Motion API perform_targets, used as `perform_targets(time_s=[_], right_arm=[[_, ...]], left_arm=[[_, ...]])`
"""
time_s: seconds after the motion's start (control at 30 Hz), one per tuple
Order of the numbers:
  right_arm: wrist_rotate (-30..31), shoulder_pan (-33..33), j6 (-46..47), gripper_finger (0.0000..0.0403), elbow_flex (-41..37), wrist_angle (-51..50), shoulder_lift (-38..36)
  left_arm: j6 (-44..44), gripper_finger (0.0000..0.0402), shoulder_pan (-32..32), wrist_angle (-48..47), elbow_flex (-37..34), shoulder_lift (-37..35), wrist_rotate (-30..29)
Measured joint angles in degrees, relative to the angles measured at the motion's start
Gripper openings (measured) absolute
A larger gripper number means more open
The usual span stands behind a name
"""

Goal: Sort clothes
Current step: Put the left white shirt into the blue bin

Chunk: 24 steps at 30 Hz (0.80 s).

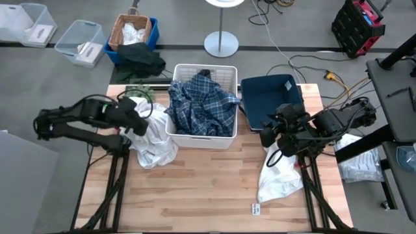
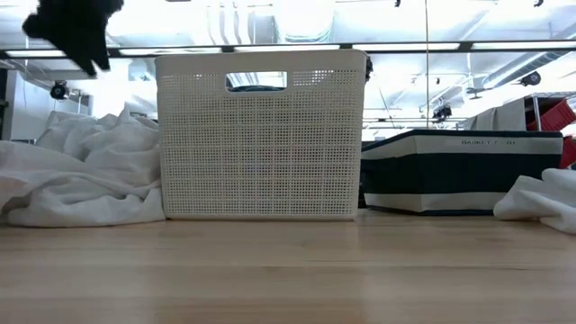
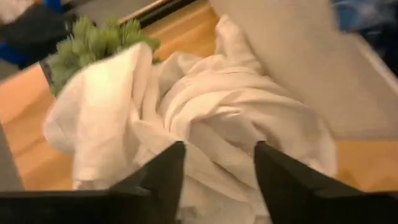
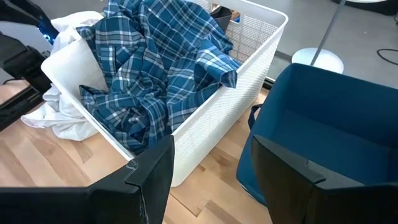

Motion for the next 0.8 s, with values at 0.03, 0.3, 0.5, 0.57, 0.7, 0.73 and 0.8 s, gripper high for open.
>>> perform_targets(time_s=[0.03,0.3,0.5,0.57,0.7,0.73,0.8], right_arm=[[0.0,0.0,0.0,0.0203,0.0,0.0,0.0],[-0.1,0.0,0.0,0.0203,0.0,0.6,0.4],[-0.2,0.0,0.0,0.0203,0.0,1.0,0.9],[-0.2,0.0,0.0,0.0203,0.0,1.0,1.1],[-0.2,0.0,-0.1,0.0203,0.0,1.1,1.3],[-0.2,0.0,-0.1,0.0203,0.0,1.1,1.3],[-0.2,0.0,-0.1,0.0203,0.0,1.1,1.3]], left_arm=[[-0.7,0.0192,1.2,1.7,-2.3,-0.9,0.2],[-2.6,0.0273,8.8,16.1,-16.7,-0.3,1.6],[-3.5,0.0281,12.8,21.0,-24.1,3.0,3.0],[-2.0,0.028,13.0,24.1,-26.6,3.7,3.9],[1.1,0.0264,13.0,31.1,-30.9,4.4,6.2],[1.8,0.0253,13.0,32.4,-31.9,4.6,6.6],[2.4,0.022,13.0,34.2,-33.7,5.1,7.3]])
